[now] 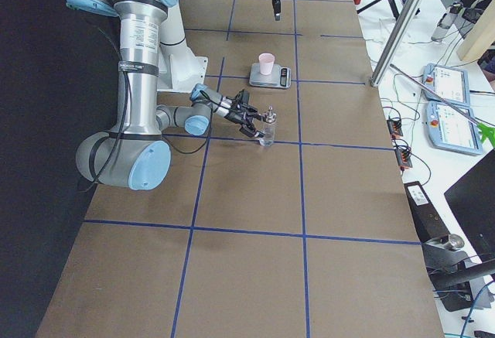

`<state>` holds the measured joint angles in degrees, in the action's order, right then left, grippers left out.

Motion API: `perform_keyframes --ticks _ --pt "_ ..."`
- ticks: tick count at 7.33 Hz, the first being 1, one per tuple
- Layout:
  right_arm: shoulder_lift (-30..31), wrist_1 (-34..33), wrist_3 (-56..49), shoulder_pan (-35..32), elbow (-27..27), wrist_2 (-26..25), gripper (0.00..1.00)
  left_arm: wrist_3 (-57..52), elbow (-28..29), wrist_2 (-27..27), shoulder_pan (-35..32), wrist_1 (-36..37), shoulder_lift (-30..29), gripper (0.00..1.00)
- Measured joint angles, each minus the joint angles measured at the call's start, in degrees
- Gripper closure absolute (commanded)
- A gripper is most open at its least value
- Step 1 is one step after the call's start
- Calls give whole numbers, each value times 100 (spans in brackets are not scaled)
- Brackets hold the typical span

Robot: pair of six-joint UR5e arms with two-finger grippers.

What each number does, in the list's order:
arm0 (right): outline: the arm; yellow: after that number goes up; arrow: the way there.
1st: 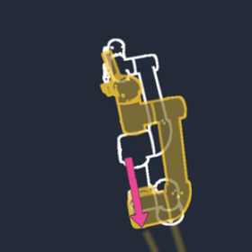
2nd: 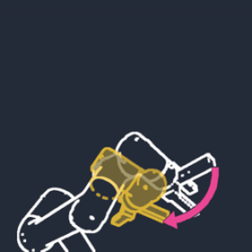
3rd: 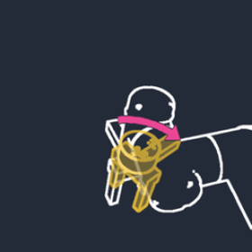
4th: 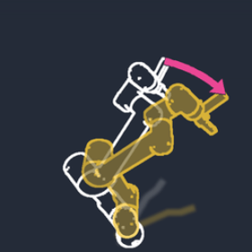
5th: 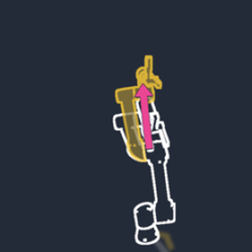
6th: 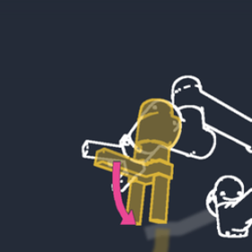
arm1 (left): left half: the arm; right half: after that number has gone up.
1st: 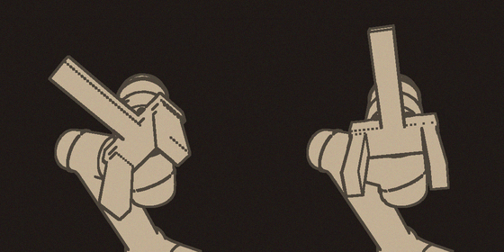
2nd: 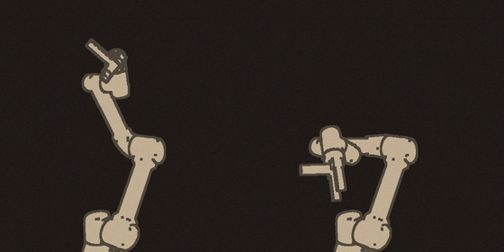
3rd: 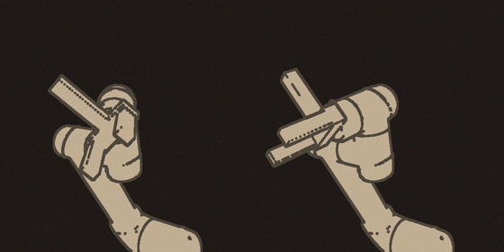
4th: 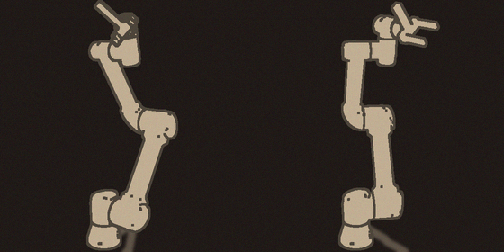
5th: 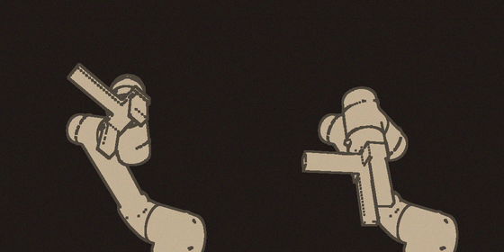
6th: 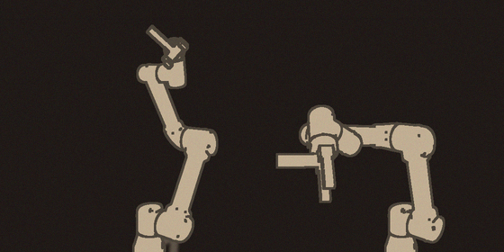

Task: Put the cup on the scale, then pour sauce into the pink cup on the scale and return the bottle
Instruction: 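Grasp the glass bottle with the right gripper and lift it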

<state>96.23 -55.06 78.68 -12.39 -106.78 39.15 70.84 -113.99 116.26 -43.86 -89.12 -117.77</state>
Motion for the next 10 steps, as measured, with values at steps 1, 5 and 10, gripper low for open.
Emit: perform_keyframes --ticks 1,5,10 --pt "-17 62 -36 -22 51 8 0 0 0 -2 1 0 0 45" --pt "-156 160 -172 -188 271 66 0 2 -1 -6 1 0 3 44" --pt "-305 169 -235 -348 363 183 55 9 -24 -7 0 23 7 43"
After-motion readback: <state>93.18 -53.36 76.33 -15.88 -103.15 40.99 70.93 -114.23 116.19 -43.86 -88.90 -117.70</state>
